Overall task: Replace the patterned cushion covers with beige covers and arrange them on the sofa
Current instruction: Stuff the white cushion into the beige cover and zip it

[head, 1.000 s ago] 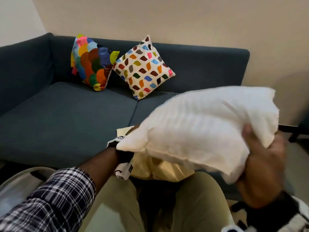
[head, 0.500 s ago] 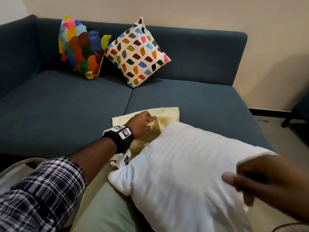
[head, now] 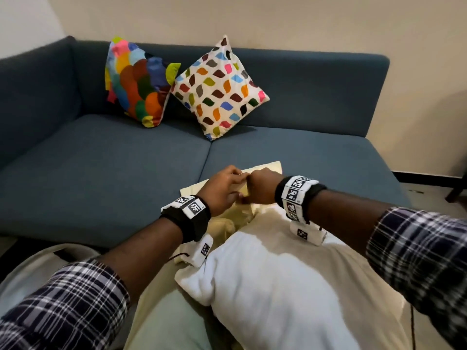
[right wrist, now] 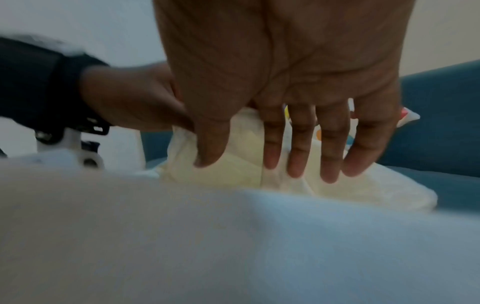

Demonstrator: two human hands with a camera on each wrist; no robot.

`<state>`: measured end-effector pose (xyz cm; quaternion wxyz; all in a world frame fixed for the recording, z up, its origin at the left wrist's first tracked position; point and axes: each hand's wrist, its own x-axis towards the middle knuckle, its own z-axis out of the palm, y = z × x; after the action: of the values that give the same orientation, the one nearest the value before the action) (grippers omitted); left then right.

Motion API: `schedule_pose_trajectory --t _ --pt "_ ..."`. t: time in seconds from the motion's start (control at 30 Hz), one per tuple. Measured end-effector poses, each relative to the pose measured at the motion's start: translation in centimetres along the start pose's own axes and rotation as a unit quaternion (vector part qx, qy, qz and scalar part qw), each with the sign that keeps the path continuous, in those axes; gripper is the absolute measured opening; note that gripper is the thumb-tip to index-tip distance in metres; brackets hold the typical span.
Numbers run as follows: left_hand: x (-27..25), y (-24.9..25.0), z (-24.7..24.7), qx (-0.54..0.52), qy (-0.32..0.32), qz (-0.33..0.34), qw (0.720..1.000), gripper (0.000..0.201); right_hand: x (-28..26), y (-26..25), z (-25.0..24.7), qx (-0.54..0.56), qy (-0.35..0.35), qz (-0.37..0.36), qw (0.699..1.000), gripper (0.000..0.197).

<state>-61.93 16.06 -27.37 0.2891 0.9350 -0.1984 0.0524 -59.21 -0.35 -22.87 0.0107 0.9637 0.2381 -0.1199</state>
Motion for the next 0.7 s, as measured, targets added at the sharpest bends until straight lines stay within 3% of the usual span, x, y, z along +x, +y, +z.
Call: schedule_pose_trajectory --t 0.1,0.2,0.3,0.43,0.5,0.57,0.63,0.7 --pt "-1.2 -0.5 -0.1 -0.028 0.015 0.001 0.999 0.055 1.7 0.9 -0.4 0.036 0.027 0.054 0.998 0.056" --pt "-1.3 0.1 0.0 -0.046 0.001 0.009 0.999 0.060 2.0 1.7 -0.6 0.017 0.011 0.070 0.997 0.042" --pt "-0.9 0.4 0.0 0.031 -0.027 0.043 0.998 0.067 1.5 2.6 -1.3 -0.071 0.020 0.070 0.995 0.030" --pt "-1.6 -0.9 -0.8 0.157 -0.033 0.036 0.986 0.082 0.2 5.6 -3.4 -0.176 0.017 0.076 0.981 0.034" --pt "-2.1 -2.4 -1.5 0.168 -0.007 -0.041 0.985 0.097 -0.2 7.1 -4.4 -0.186 0.036 0.083 0.978 0.030" --pt "-2.6 -4.2 -2.2 0.179 0.000 -0.164 0.970 0.093 -0.5 8.5 -4.5 -0.165 0.037 0.102 0.980 0.026" --pt "-3.5 -5.4 -2.5 0.199 -0.050 -0.267 0.942 0.063 -0.6 9.7 -3.2 -0.101 -0.006 0.125 0.987 0.026" --pt "-4.6 -5.6 -2.3 0.202 -0.131 -0.326 0.914 0.039 -0.9 10.7 -0.8 0.045 -0.095 0.166 0.980 0.029"
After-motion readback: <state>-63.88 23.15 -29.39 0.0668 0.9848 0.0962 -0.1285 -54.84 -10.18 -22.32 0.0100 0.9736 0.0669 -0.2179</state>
